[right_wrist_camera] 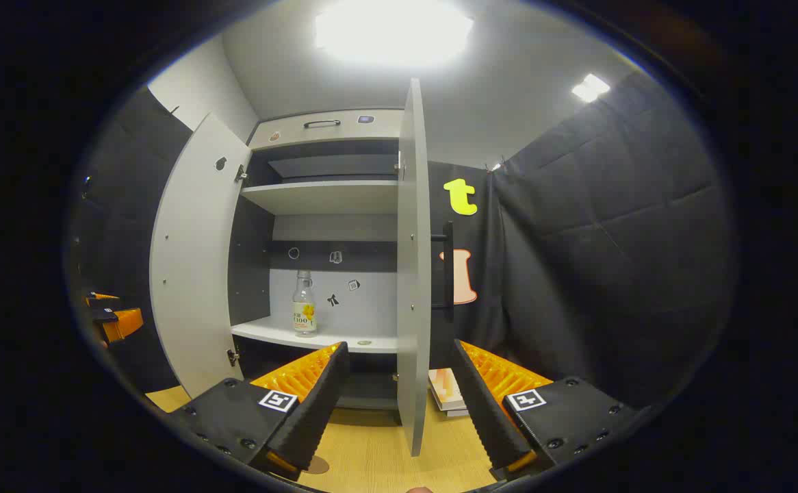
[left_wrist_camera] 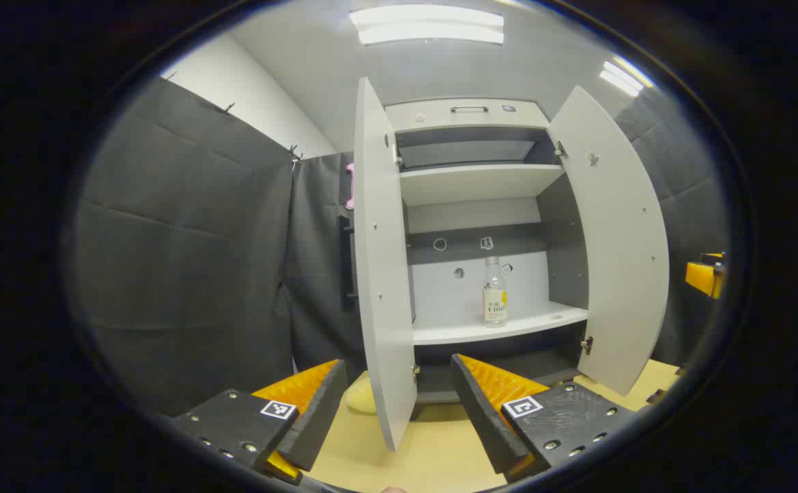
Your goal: Grasp the bottle in the cabinet with the left hand and place it on the coaster, then close the right door with the right hand and the left door with the left hand.
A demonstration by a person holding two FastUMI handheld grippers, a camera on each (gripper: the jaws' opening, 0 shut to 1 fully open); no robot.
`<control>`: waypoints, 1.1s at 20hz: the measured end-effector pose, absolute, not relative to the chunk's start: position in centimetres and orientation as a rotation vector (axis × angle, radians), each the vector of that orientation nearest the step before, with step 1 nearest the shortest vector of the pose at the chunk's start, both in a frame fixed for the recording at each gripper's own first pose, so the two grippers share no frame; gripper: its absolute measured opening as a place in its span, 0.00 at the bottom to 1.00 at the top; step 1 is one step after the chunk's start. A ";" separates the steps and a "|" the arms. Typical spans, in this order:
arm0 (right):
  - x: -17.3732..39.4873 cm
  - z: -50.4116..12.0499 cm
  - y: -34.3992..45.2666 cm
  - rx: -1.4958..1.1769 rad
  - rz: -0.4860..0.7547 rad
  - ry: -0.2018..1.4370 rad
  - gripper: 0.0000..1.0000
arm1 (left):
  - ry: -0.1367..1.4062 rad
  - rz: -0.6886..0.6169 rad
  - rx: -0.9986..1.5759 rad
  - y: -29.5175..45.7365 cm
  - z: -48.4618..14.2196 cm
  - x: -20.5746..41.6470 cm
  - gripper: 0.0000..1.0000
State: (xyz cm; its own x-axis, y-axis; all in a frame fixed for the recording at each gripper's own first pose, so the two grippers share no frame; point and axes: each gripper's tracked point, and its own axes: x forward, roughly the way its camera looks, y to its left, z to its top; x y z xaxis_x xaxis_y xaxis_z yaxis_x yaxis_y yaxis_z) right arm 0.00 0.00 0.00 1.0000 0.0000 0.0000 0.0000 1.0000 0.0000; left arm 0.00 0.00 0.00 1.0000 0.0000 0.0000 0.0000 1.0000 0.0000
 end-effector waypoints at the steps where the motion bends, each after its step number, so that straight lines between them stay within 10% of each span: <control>1: 0.0 0.0 0.0 0.001 0.000 -0.001 0.95 | -0.003 0.000 0.001 0.0 0.1 -0.1 0.94; 22: 0.6 -0.4 -1.6 0.004 -0.001 0.016 0.95 | -0.007 -0.015 -0.020 -2.8 0.7 -0.2 0.93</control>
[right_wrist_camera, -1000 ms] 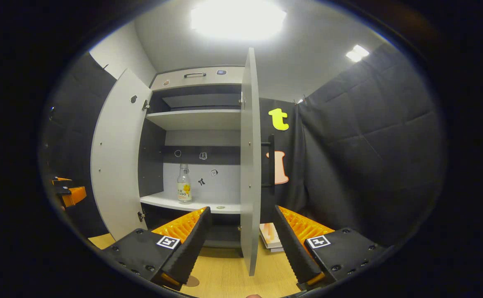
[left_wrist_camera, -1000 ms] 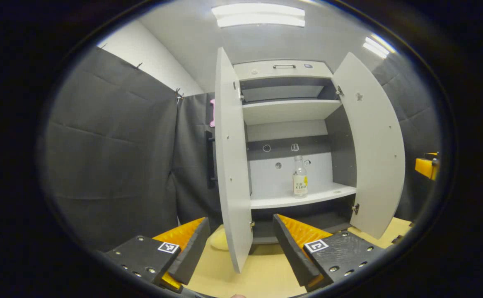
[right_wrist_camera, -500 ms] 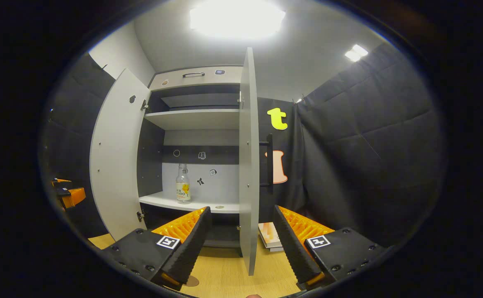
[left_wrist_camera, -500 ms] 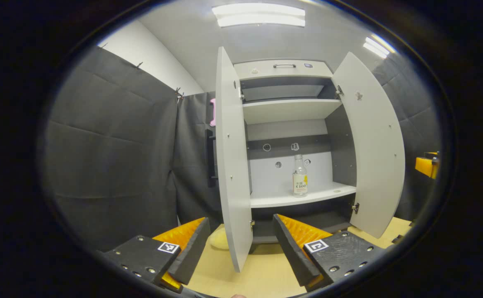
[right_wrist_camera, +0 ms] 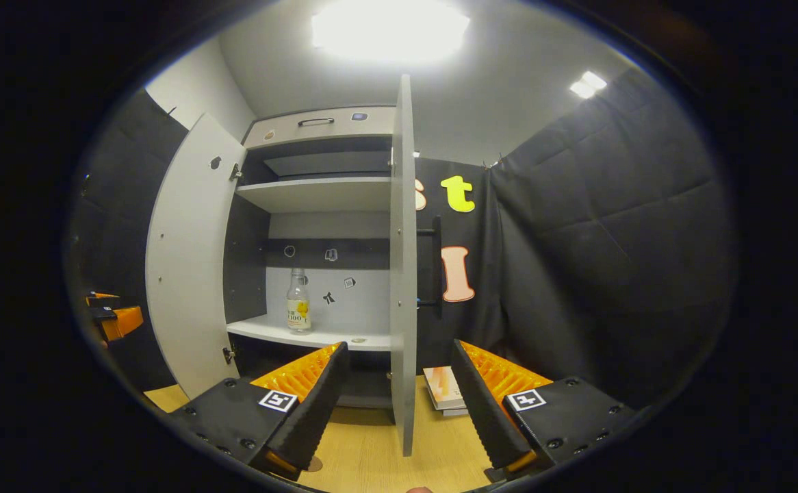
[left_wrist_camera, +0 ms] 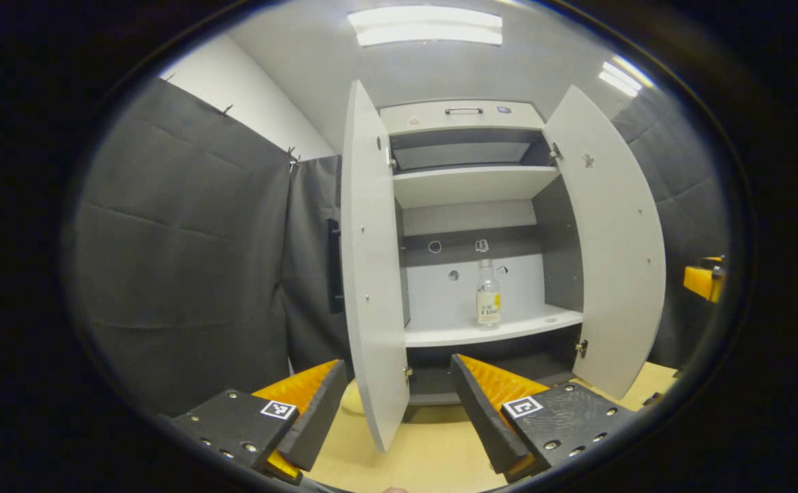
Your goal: Grasp the bottle in the cabinet with the left hand and place it on the coaster, then close the right door with the right hand and the left door with the left hand.
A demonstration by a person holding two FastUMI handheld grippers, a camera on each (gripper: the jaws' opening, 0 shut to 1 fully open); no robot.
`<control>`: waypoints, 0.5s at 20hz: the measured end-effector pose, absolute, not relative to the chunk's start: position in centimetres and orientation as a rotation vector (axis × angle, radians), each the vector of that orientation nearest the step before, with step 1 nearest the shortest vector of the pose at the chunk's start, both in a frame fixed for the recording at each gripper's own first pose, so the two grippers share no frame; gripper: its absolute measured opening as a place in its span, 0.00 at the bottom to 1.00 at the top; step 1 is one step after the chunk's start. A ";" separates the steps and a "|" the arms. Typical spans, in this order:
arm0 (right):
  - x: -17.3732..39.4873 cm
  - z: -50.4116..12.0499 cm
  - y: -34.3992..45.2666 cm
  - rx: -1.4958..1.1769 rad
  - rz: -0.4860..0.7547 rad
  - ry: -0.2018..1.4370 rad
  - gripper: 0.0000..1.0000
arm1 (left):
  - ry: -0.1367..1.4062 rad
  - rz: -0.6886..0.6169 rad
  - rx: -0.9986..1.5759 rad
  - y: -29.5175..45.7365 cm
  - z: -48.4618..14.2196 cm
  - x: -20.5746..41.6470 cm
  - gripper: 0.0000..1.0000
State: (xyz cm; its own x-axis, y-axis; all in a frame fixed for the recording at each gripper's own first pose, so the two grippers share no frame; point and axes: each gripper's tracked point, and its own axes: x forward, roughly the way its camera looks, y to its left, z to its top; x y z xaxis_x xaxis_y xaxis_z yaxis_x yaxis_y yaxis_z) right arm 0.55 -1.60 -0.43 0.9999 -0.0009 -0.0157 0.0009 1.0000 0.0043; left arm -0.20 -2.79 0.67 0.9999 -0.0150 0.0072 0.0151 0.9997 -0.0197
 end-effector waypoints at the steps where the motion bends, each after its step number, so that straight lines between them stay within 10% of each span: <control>1: 0.5 -0.6 -2.1 0.003 0.002 0.016 0.95 | -0.009 -0.018 -0.027 -3.3 0.7 -0.1 0.94; 10: 0.6 -1.7 -5.7 0.017 0.020 0.021 0.95 | -0.009 -0.066 -0.043 -8.6 2.7 2.8 0.94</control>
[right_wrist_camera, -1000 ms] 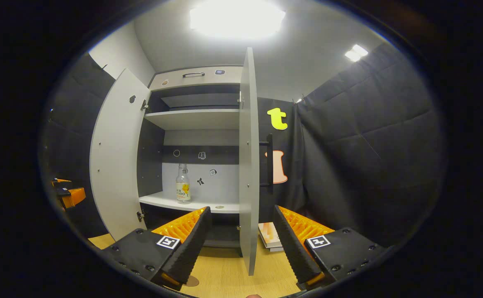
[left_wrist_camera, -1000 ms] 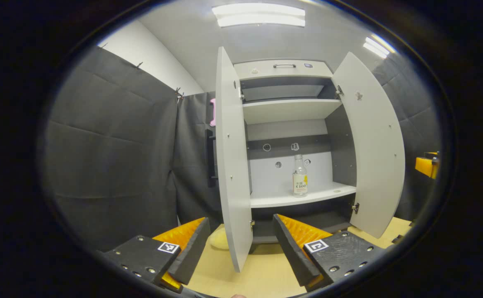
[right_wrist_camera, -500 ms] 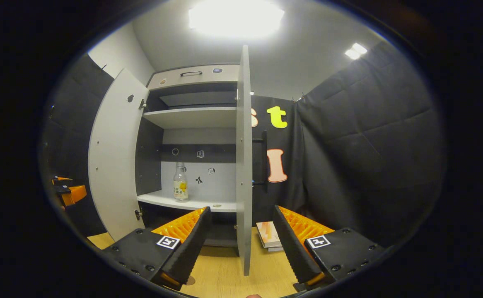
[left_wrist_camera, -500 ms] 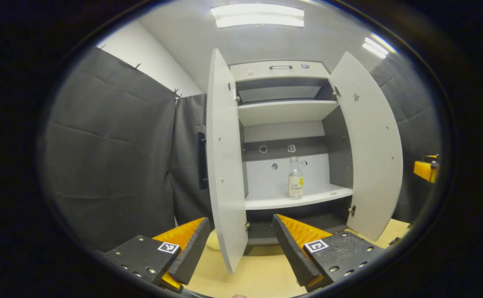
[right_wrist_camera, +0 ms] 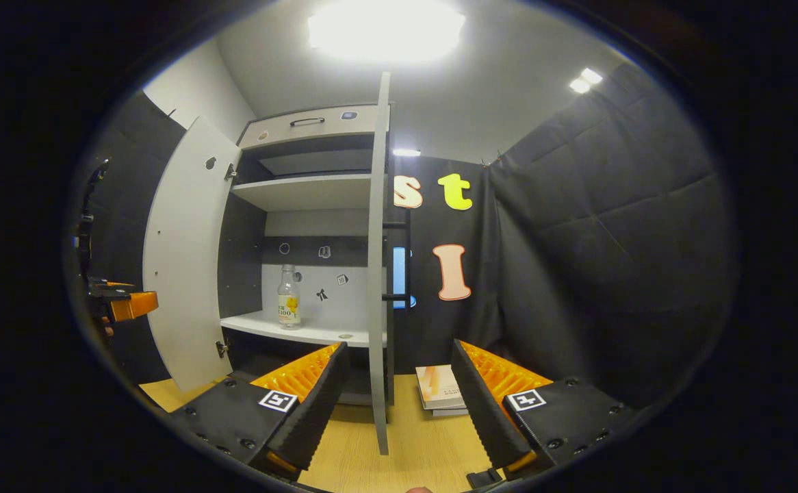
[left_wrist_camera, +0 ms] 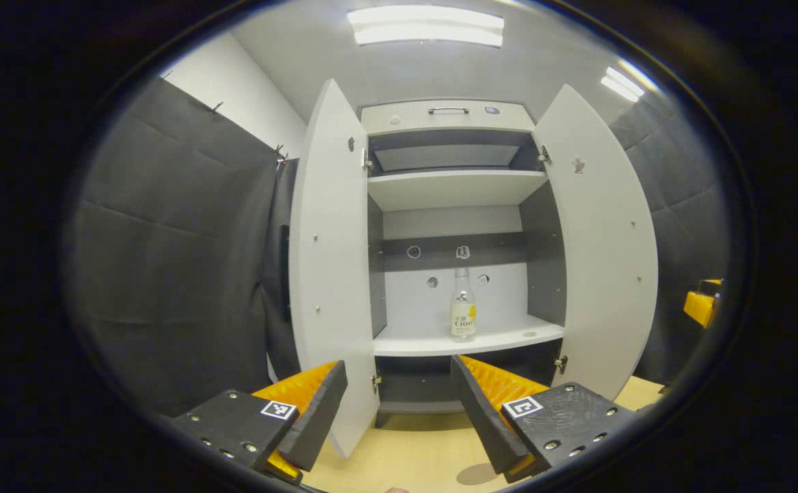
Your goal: Grasp the bottle in the cabinet with the left hand and place it on the coaster, then close the right door with the right hand and the left door with the left hand.
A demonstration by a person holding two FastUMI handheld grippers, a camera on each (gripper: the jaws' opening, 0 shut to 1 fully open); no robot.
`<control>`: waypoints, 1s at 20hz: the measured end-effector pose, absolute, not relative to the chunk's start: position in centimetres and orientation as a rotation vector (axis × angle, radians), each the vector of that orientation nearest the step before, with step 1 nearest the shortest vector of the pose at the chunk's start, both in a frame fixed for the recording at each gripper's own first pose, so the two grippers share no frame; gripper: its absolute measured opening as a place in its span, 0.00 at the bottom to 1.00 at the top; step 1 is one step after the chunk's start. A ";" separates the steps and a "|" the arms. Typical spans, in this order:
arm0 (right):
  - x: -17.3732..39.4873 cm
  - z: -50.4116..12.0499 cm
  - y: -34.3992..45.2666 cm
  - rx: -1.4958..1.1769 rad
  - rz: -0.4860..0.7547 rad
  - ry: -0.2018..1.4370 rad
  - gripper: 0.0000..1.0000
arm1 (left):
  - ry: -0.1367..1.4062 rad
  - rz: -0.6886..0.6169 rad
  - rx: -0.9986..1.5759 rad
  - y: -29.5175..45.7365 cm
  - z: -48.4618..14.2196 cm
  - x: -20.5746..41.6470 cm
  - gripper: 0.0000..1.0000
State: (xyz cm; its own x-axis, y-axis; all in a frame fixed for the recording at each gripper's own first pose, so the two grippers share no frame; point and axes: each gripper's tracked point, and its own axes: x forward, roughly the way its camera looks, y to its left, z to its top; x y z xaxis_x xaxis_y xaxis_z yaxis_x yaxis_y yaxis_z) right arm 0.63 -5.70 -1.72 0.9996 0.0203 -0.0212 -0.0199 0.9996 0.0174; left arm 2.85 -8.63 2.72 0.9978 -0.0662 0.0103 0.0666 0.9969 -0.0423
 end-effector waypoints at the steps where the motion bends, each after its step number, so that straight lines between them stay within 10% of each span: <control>1: 0.6 -1.8 -5.9 0.020 0.022 0.024 0.95 | -0.009 -0.078 -0.048 -9.2 3.0 3.6 0.94; 20: 3.5 -3.0 -9.8 -0.039 -0.166 0.064 0.95 | -0.023 -0.277 -0.110 -17.0 6.4 21.6 0.93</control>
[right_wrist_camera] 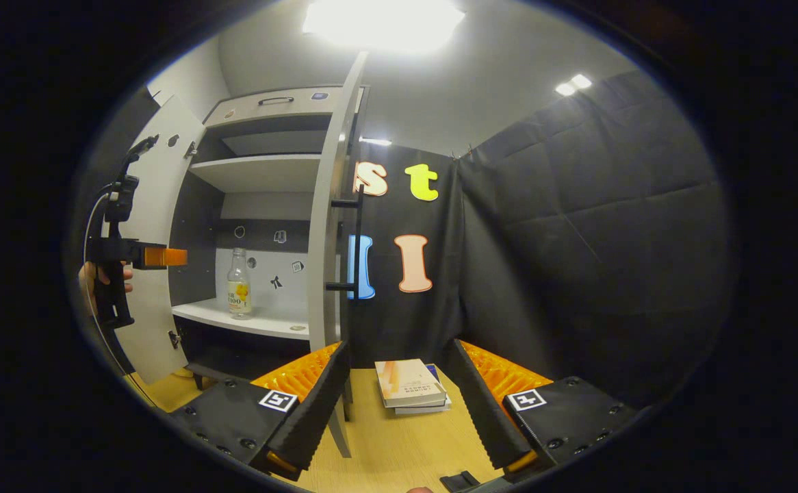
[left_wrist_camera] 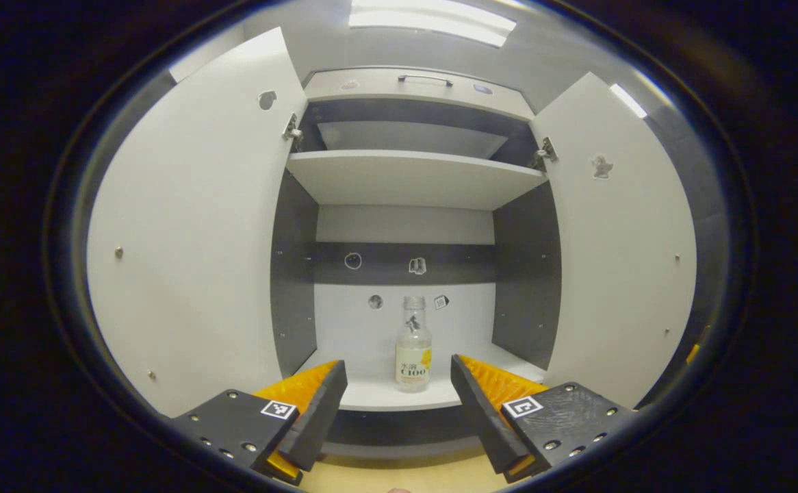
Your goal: Grasp the bottle in the cabinet with the left hand and place it on the coaster, then close the right door with the right hand and the left door with the left hand.
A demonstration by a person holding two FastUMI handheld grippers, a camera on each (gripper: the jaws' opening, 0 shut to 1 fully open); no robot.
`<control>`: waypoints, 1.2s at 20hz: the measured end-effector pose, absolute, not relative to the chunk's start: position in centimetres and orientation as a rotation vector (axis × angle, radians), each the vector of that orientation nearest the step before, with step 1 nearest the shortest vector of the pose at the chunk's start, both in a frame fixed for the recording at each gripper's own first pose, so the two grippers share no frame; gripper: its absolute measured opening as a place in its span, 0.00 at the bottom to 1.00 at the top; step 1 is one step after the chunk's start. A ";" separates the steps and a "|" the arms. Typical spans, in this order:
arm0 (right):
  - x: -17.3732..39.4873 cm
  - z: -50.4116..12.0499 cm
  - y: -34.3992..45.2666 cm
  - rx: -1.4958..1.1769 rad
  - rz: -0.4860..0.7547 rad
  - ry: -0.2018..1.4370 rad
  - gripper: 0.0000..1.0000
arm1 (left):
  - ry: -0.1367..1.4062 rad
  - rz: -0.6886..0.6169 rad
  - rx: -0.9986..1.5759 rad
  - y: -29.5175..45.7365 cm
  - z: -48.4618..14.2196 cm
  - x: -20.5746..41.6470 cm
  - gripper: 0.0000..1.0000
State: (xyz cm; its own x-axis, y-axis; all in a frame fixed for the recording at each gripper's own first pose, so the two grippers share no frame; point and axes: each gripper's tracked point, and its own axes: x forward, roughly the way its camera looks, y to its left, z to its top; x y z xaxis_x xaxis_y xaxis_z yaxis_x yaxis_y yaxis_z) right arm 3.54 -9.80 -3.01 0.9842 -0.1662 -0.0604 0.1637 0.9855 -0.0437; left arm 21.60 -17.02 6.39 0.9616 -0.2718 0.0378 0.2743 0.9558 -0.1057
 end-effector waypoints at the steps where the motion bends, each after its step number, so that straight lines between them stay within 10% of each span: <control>1: 3.5 -3.2 -10.0 -0.039 -0.178 0.068 0.95 | -0.028 -0.281 -0.106 -17.2 6.6 22.5 0.94; 24: 3.7 -5.0 -12.5 -0.061 -0.421 0.127 0.95 | 0.032 -0.361 -0.089 -23.4 5.6 40.6 0.93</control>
State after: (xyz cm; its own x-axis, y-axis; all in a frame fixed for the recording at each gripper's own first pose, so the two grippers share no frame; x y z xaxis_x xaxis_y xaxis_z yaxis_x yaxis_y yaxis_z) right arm 3.72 -12.54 -5.01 0.9050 -0.4109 -0.1100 0.4032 0.9111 -0.0857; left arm 40.58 -23.37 5.58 0.9351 -0.3540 -0.0151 0.3512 0.9317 -0.0931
